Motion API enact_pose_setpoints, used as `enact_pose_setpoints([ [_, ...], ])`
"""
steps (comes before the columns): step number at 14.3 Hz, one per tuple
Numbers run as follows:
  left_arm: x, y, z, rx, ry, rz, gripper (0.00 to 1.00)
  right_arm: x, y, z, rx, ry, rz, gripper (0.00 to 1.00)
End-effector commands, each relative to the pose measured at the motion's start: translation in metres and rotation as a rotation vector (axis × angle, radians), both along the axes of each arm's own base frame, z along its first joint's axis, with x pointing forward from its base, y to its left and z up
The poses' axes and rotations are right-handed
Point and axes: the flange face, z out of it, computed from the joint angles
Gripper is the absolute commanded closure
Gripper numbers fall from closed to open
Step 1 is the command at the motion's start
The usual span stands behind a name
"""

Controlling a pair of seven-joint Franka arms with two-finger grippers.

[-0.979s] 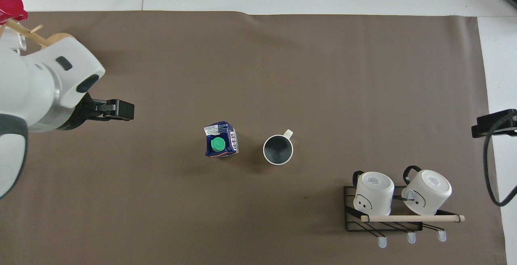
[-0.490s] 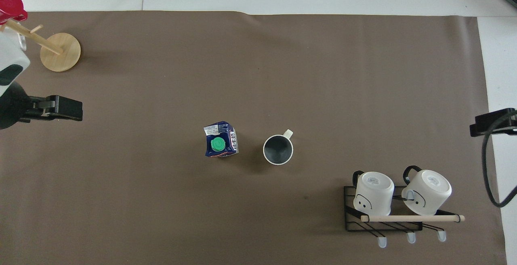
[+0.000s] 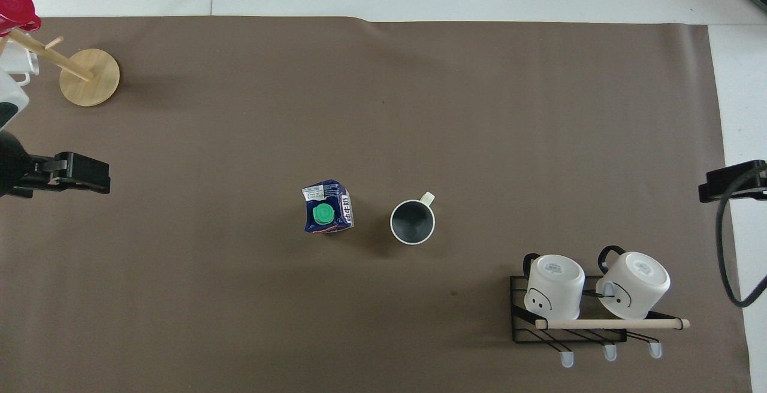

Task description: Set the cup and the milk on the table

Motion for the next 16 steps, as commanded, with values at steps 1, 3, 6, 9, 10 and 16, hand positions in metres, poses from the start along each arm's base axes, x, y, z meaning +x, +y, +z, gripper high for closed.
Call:
enact_pose_setpoints([
  [1, -0.009, 0.001, 0.007, -0.021, 0.012, -0.011, 0.00, 0.002, -0.002, 0.008, -0.023, -0.032, 0.024, 0.00],
  [3, -0.011, 0.006, 0.008, -0.021, 0.012, -0.004, 0.00, 0.008, -0.006, 0.010, -0.026, -0.070, 0.023, 0.00],
  [6, -0.010, 0.018, 0.007, -0.027, 0.011, -0.055, 0.00, 0.005, -0.003, 0.011, -0.022, -0.069, 0.024, 0.00],
  [9, -0.011, 0.024, 0.003, -0.026, 0.022, -0.049, 0.00, 0.004, -0.004, 0.012, -0.022, -0.069, 0.024, 0.00],
  [10, -0.013, 0.024, 0.001, -0.026, 0.026, -0.056, 0.00, 0.004, -0.003, 0.012, -0.020, -0.069, 0.026, 0.00],
  [16, -0.013, 0.026, -0.005, -0.026, 0.034, -0.066, 0.00, 0.001, -0.006, 0.014, -0.011, -0.069, 0.020, 0.00],
])
